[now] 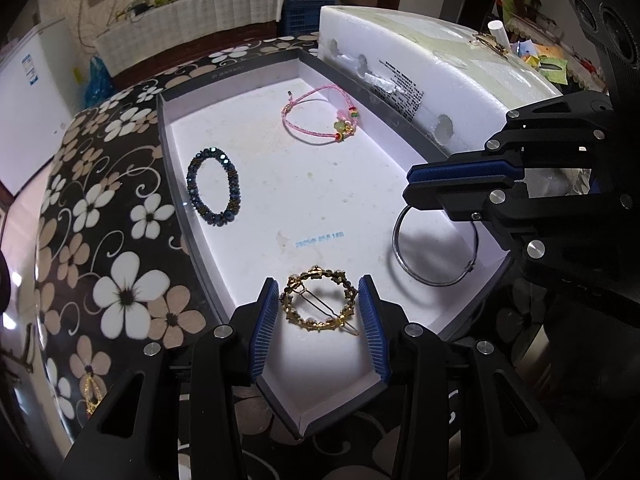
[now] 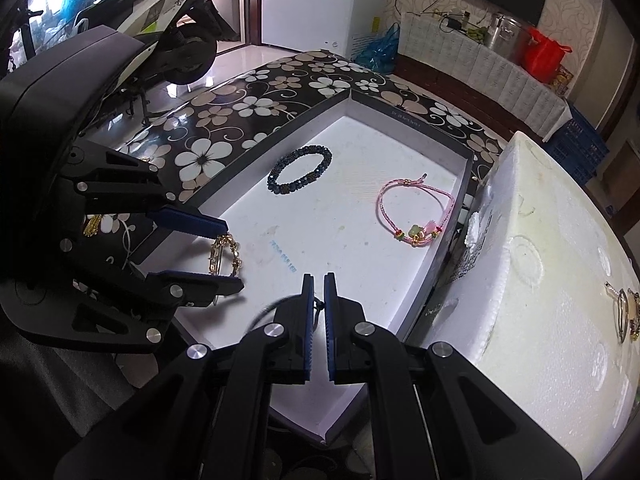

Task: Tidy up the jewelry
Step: 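Carry the hair clip and bangle into the box and release the bangle, then open the left tool to drop the gold hair clip in the box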

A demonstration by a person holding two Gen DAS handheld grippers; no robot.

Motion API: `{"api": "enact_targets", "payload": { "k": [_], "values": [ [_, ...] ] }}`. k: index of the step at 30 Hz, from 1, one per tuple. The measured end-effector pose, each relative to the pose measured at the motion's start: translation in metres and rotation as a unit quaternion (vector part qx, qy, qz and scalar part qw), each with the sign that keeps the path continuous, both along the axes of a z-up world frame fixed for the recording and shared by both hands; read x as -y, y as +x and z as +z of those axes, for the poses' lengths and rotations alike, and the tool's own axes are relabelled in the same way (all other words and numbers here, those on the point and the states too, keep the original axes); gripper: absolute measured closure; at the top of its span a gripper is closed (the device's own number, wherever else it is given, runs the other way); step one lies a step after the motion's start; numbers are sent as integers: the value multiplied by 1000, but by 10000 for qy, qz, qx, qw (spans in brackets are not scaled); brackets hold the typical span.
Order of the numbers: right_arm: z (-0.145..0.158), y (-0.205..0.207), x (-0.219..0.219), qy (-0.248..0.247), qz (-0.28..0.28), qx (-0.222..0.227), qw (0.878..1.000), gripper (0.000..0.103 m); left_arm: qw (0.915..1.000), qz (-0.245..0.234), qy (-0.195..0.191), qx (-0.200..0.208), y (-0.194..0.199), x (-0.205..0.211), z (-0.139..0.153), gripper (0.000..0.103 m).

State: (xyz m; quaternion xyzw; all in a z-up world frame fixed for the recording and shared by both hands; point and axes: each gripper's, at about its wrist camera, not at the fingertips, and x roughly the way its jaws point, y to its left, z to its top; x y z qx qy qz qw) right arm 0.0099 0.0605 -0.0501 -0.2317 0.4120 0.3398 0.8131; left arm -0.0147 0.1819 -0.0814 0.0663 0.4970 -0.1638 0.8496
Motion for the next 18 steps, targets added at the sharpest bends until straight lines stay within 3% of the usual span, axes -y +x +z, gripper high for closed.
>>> {"api": "enact_targets", "payload": {
  "k": [11, 14, 16, 18],
  "values": [
    [3, 0, 2, 103, -15, -88, 9999, 98, 10000, 3, -2, -2, 0, 0, 0, 59],
    [13, 1, 10, 243, -59, -98, 9996, 90, 10000, -11, -14, -7, 0, 1, -1, 55],
    [24, 2, 18, 399, -100, -24, 9992, 77, 10000, -27, 18, -3, 0, 2, -1, 54],
    [34, 4, 27, 545, -172, 63, 9983, 71, 10000, -23, 1, -9, 0, 2, -1, 54]
  ]
}}
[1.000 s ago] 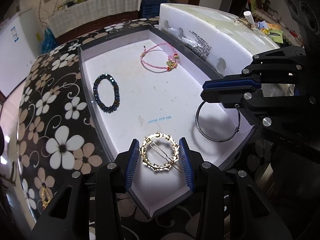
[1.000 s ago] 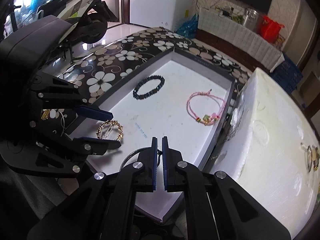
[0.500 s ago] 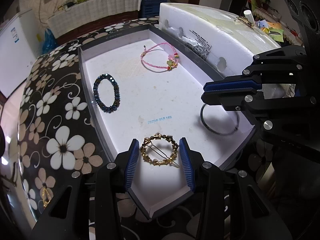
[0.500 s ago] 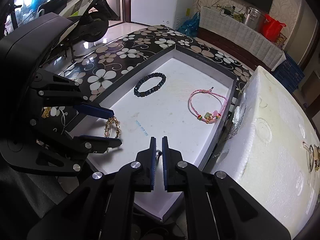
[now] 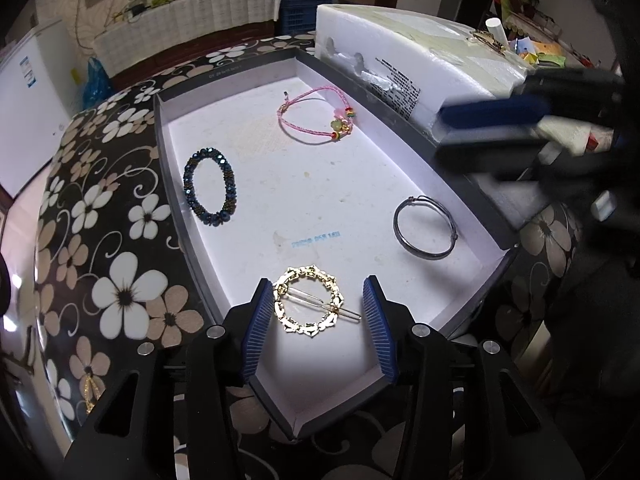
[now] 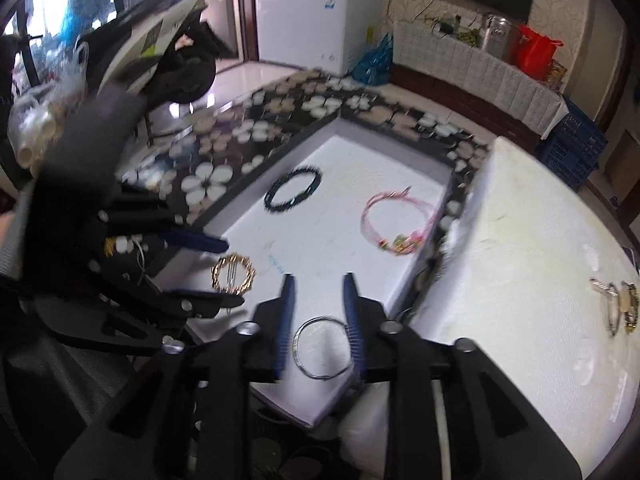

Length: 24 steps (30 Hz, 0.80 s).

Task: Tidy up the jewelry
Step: 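Open the left tool to drop the gold hair clip in the box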

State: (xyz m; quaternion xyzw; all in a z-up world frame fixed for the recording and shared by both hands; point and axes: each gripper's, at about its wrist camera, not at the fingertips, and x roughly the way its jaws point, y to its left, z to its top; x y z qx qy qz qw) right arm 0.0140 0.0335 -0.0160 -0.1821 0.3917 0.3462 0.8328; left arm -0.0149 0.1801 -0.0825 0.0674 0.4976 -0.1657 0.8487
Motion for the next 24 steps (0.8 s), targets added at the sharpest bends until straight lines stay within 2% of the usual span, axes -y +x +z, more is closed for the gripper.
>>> {"api": "enact_targets", "payload": {
  "k": [2, 5, 7, 9, 13, 19, 20, 22, 24],
  "values": [
    [9, 4, 11, 125, -115, 80, 9998, 62, 10000, 23, -49, -4, 0, -1, 1, 53],
    [20, 13, 30, 341, -353, 148, 9987, 50, 9999, 84, -106, 86, 0, -2, 6, 47],
    [26, 19, 43, 515, -507, 185, 9972, 35, 9997, 141, -131, 169, 0, -3, 10, 43],
    [32, 23, 55, 675, -644, 226, 9954, 28, 9995, 184, -141, 192, 1, -4, 13, 43],
    [41, 29, 75, 903, -872, 327, 9916, 20, 9991, 255, -123, 320, 6, 5, 23, 42],
    [45, 34, 99, 980, -1114, 415, 9881, 15, 9977, 341, -213, 539, 16, 19, 38, 41],
    [46, 35, 104, 973, -1138, 416, 9878, 15, 9976, 362, -209, 556, 18, 21, 40, 39],
    [46, 37, 112, 948, -1206, 439, 9872, 14, 9970, 388, -177, 646, 21, 27, 44, 26],
    [47, 39, 122, 963, -1290, 467, 9858, 14, 9964, 397, -165, 731, 24, 33, 48, 25]
  ]
}}
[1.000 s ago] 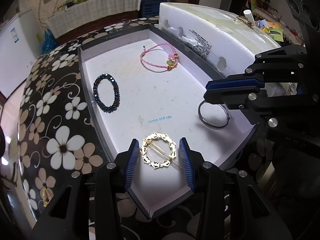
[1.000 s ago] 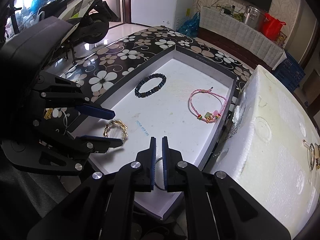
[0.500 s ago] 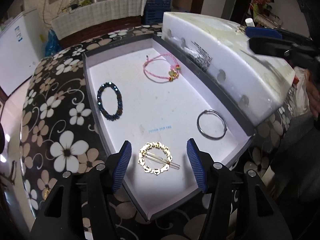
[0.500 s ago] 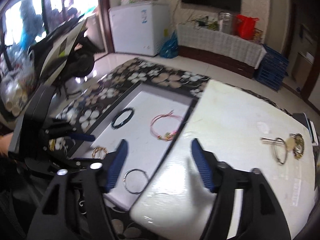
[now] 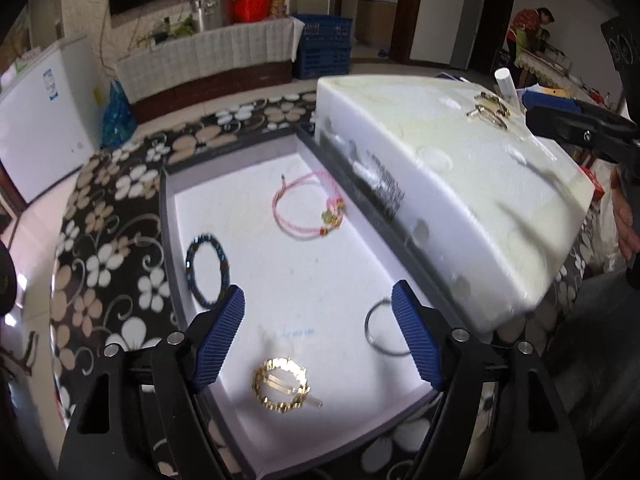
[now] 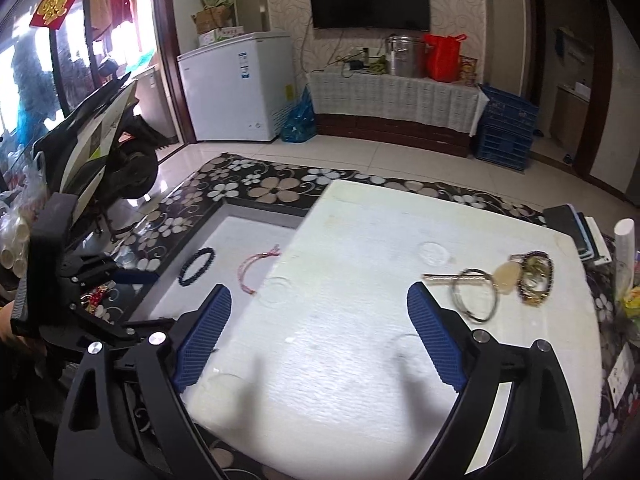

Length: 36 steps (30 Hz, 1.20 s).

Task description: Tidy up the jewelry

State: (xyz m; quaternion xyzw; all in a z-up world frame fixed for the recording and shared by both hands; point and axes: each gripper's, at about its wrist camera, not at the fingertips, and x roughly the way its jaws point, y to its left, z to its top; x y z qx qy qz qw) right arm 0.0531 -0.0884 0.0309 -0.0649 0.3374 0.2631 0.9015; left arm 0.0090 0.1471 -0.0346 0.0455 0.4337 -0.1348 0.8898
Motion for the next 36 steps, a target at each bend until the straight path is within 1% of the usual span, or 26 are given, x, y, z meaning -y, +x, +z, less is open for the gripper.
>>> {"api": "enact_targets", "payload": {
  "k": [2, 3, 7, 11, 14, 17, 20, 26, 27, 29, 31, 33, 35, 36],
  "values": [
    [2, 1, 11, 32, -77, 19, 10000, 13, 10000, 37, -35, 38, 4, 4, 4, 24],
    [3, 3, 18, 44, -147, 31, 9999, 13, 10000, 51, -44, 50, 5, 6, 5, 21],
    [5, 7, 41, 78, -411, 84, 9991, 5, 9997, 159, -9, 157, 14, 17, 11, 18],
    [7, 12, 69, 169, -727, 98, 9972, 5, 9985, 403, 13, 372, 27, 28, 20, 18],
    [6, 16, 83, 172, -866, 89, 9961, 5, 9964, 610, -12, 581, 38, 37, 30, 18],
    [4, 18, 96, 156, -979, 85, 9950, 5, 9949, 692, -124, 720, 48, 47, 38, 18],
    [3, 21, 105, 59, -1054, 92, 9944, 5, 9941, 664, -144, 845, 60, 65, 45, 18],
    [-4, 35, 126, -82, -1319, 15, 9912, 5, 9951, 353, -86, 920, 78, 101, 50, 18],
    [-6, 40, 131, -92, -1381, -10, 9904, 6, 9949, 308, -84, 959, 81, 107, 52, 18],
    [-9, 49, 139, -28, -1487, -119, 9888, 11, 9946, 279, -48, 999, 87, 115, 55, 18],
    [-13, 60, 147, 123, -1605, -334, 9864, 22, 9943, 261, -78, 1032, 94, 123, 58, 18],
    [-18, 68, 151, 207, -1688, -476, 9843, 25, 9943, 271, -144, 1025, 101, 129, 60, 18],
    [-21, 73, 151, 138, -1707, -488, 9840, 33, 9942, 238, -191, 1027, 108, 136, 62, 18],
    [-22, 76, 150, 72, -1703, -466, 9843, 40, 9941, 227, -162, 1047, 111, 141, 63, 18]
  ]
}}
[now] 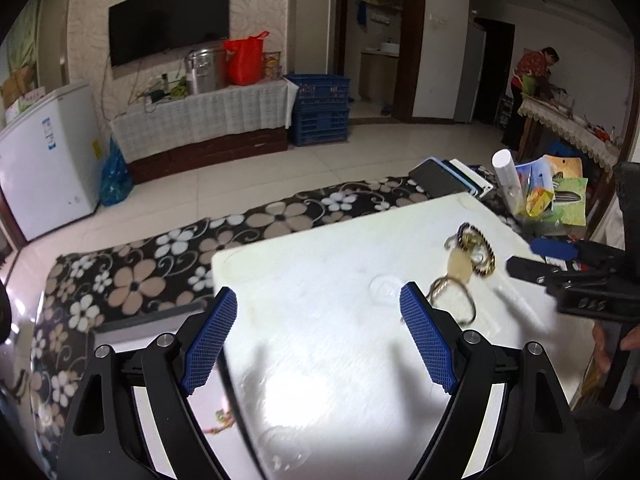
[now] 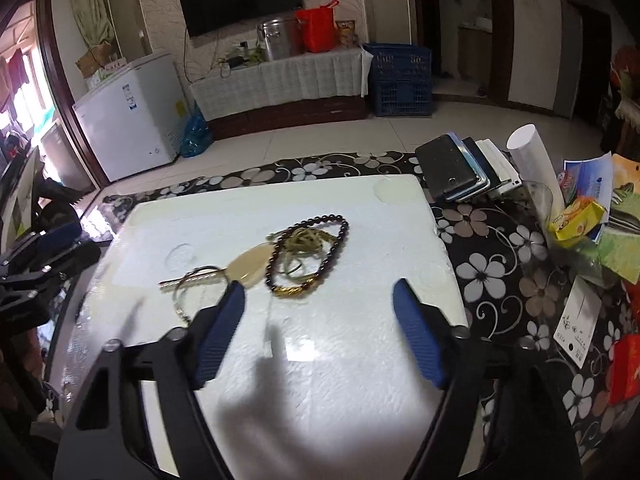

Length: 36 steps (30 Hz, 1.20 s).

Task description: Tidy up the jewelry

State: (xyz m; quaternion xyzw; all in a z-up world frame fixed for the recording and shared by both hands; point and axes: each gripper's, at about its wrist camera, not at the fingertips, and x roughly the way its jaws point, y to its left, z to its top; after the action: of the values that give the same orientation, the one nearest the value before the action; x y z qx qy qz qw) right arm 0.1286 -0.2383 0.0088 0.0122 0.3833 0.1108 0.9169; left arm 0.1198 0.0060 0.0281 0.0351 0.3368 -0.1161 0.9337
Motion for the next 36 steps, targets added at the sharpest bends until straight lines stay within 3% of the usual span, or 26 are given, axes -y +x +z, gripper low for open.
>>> {"api": "enact_targets", "payload": {
  "k": [4, 15, 19, 22, 24, 27, 36],
  "values": [
    [-6, 8, -6, -91, 113, -134, 9998, 65, 9999, -120, 33, 1, 4, 11, -2, 18],
    [-11, 12, -18, -192, 204, -293, 9992, 68, 9997, -181, 40, -182, 8, 14, -14, 18],
    [-9, 19, -4, 308, -39, -497, 9983, 78, 9996, -219, 112, -171, 7, 18, -15, 18],
    [-8, 17, -7, 184, 77, -471, 9987, 87, 9995, -233, 93, -197, 6, 19, -15, 18],
    [-6, 14, -8, 85, 114, -444, 9989, 88, 9995, -243, 109, -178, 5, 19, -15, 18],
    [-1, 12, 0, 118, 45, -347, 9993, 103, 9995, -248, 87, -162, 5, 19, -13, 18],
    [4, 14, 14, 341, -151, -242, 9990, 101, 9994, -302, 62, -184, 5, 24, -12, 18]
  ]
}}
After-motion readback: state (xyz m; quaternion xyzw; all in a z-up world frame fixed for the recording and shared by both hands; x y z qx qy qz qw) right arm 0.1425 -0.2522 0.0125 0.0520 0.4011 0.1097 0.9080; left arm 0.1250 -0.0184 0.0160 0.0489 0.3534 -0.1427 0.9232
